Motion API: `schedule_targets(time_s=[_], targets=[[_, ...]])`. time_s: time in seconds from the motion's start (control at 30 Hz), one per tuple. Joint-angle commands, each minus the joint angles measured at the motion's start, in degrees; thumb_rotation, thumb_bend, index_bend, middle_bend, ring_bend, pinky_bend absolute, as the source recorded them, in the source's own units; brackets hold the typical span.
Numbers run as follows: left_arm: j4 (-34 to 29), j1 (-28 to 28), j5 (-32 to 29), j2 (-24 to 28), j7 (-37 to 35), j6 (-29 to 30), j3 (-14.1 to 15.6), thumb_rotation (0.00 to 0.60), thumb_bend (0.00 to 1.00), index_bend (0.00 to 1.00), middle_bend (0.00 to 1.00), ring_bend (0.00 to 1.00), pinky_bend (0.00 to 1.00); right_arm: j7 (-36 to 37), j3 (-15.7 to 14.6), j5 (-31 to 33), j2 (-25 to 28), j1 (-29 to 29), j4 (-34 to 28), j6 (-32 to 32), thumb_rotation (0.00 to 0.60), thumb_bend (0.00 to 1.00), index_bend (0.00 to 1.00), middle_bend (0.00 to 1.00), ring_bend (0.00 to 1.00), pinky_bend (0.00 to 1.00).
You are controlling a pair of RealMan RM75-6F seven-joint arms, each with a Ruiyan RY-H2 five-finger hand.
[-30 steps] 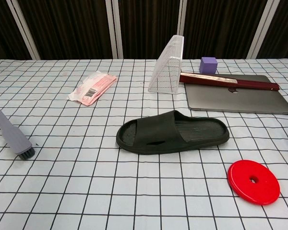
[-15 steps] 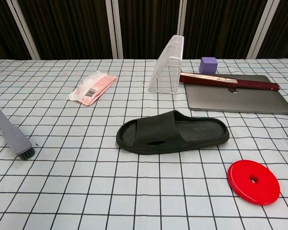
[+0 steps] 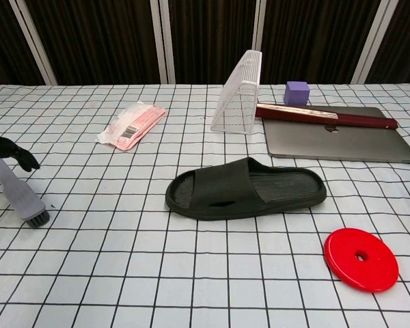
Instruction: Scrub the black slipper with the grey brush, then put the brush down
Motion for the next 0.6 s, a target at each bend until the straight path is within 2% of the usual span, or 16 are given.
schedule_targets(time_s=[0.03, 0.27, 0.6], targets=[[1.7, -1.2, 0.7, -1.4, 0.3, -1.1, 0.5, 0.600, 0.19, 0.24, 0.24, 0.14, 0.18, 0.0, -0.2, 0.2, 0.1, 0.1, -0.2, -0.5, 0.537, 0.44, 0.00, 0.00, 0.00, 0.00], [4.4, -1.7, 1.7, -3.1, 0.6, -0.2, 1.4, 0.600, 0.23, 0.30, 0.31, 0.19, 0.18, 0.6, -0.2, 1.2, 0.6, 0.1, -0.5, -1.3, 0.524, 0.44, 0.00, 0.00, 0.00, 0.00], [7.1, -2.2, 1.7, -4.2, -0.9, 0.6, 1.9, 0.600, 0.29, 0.32, 0.32, 0.19, 0.18, 1.4, -0.4, 1.4, 1.1, 0.5, -0.9, -2.5, 0.524, 0.44, 0.00, 0.00, 0.00, 0.00]])
